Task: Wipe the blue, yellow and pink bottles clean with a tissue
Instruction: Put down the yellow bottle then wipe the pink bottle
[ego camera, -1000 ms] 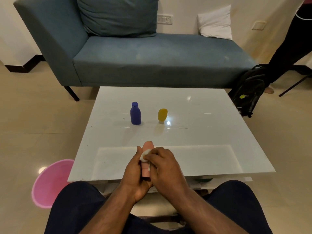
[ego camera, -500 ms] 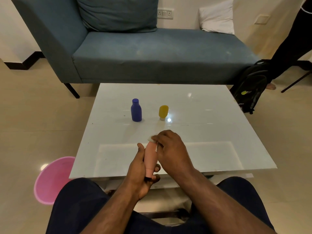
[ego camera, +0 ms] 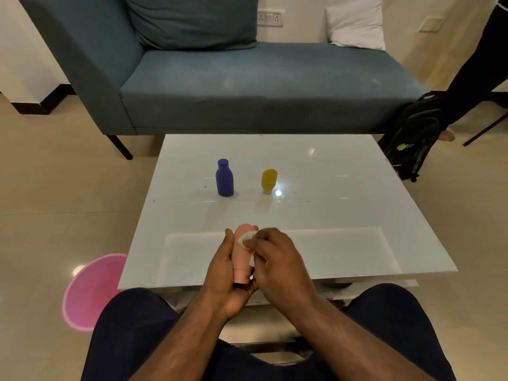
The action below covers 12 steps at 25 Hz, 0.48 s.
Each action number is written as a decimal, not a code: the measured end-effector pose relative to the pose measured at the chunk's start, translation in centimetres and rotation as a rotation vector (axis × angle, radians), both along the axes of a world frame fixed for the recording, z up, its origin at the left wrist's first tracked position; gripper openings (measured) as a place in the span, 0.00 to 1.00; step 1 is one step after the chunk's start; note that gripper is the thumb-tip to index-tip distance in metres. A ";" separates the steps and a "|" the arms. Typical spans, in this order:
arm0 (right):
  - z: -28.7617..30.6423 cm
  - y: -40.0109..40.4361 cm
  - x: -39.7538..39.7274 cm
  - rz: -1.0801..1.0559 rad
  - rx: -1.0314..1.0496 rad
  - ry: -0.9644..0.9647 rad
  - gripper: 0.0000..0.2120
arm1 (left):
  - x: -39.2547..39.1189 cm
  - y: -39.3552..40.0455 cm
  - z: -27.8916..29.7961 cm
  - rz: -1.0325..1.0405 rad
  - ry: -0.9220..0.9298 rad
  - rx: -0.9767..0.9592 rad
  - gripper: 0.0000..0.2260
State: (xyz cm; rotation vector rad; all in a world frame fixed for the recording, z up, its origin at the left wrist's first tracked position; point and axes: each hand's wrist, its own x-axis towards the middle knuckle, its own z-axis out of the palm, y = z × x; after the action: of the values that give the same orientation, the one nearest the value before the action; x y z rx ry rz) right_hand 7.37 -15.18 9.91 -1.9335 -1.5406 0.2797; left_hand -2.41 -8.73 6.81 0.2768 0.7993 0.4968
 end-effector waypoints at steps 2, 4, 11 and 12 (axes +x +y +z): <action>-0.1 -1.4 -0.5 0.077 -0.013 -0.031 0.14 | -0.2 0.1 -0.4 0.008 -0.036 -0.035 0.28; -0.3 -0.6 0.4 0.059 0.004 -0.004 0.12 | 0.0 0.2 -0.7 0.011 0.004 -0.022 0.27; -0.1 -1.5 -1.3 0.054 0.008 0.021 0.14 | -0.1 0.3 -0.6 0.061 -0.077 -0.099 0.26; -0.2 -2.0 -1.6 0.091 0.002 0.014 0.14 | -0.3 0.4 -0.5 0.070 -0.086 -0.105 0.26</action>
State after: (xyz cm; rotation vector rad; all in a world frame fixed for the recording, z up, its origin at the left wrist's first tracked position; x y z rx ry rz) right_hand 5.75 -17.22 9.69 -1.8591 -1.6213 0.3296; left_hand -2.68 -8.35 6.27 0.1294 0.7506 0.5272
